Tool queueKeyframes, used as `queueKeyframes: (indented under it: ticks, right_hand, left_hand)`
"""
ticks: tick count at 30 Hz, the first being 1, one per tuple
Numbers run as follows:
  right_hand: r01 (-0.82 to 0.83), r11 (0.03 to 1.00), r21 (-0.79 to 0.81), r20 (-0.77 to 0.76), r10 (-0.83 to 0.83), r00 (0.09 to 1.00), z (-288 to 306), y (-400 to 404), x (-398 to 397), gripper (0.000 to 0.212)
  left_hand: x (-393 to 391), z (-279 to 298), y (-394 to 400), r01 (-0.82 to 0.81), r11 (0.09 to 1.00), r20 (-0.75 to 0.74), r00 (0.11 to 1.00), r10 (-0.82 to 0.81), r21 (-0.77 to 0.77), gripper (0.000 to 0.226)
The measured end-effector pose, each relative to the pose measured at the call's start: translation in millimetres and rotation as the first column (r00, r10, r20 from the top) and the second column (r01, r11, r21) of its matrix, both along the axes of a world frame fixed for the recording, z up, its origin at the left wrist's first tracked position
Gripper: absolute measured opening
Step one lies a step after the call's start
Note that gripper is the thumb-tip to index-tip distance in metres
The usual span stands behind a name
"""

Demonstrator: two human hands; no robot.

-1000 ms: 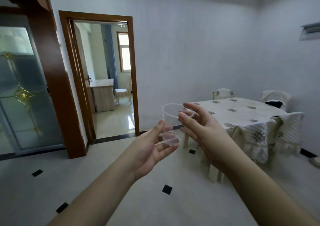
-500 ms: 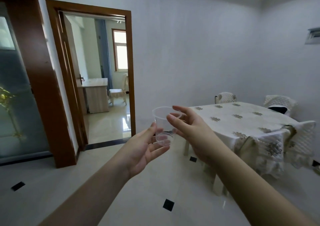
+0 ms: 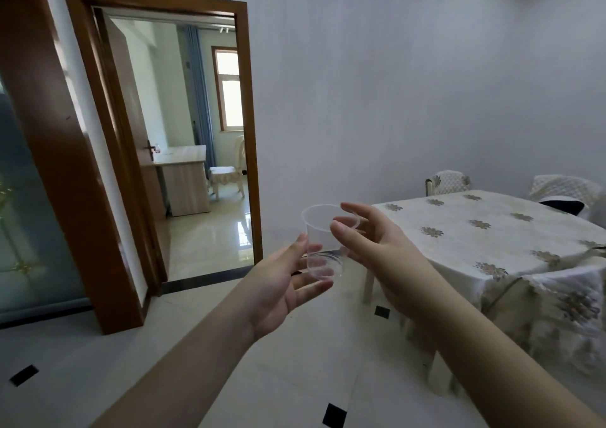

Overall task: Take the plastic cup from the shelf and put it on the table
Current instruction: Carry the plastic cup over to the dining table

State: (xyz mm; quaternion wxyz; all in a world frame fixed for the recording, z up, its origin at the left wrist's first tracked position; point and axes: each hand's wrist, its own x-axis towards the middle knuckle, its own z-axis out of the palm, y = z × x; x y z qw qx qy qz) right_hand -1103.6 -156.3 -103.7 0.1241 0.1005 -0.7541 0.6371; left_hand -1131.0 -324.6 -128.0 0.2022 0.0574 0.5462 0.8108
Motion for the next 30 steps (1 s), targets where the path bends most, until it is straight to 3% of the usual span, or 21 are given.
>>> queueKeyframes:
  ticks: [6, 11, 15, 25, 30]
  right_hand:
    - [-0.049, 0.999, 0.006, 0.02, 0.049, 0.999, 0, 58, -81, 0.072]
    - [-0.106, 0.994, -0.04, 0.019, 0.107, 0.994, 7, 92, -144, 0.083]
    - [-0.144, 0.988, -0.054, 0.033, 0.146, 0.989, 10, 104, -190, 0.081]
    - [-0.196, 0.98, -0.031, 0.051, 0.198, 0.979, -2, 85, -314, 0.072]
    - [-0.209, 0.978, -0.014, 0.044, 0.209, 0.977, -4, 53, -387, 0.084]
  left_hand:
    - [-79, -4, 56, -0.022, 1.0, 0.036, 0.999, 0.022, 0.001, 0.04]
    - [-138, 6, 86, -0.082, 0.996, -0.005, 0.997, 0.083, 0.022, 0.041]
    - [-175, 6, 100, -0.111, 0.993, -0.008, 0.994, 0.111, 0.031, 0.044]
    - [-288, -11, 85, -0.188, 0.982, -0.041, 0.981, 0.187, -0.006, 0.052]
    - [-363, -15, 50, -0.183, 0.983, -0.025, 0.983, 0.183, 0.018, 0.052]
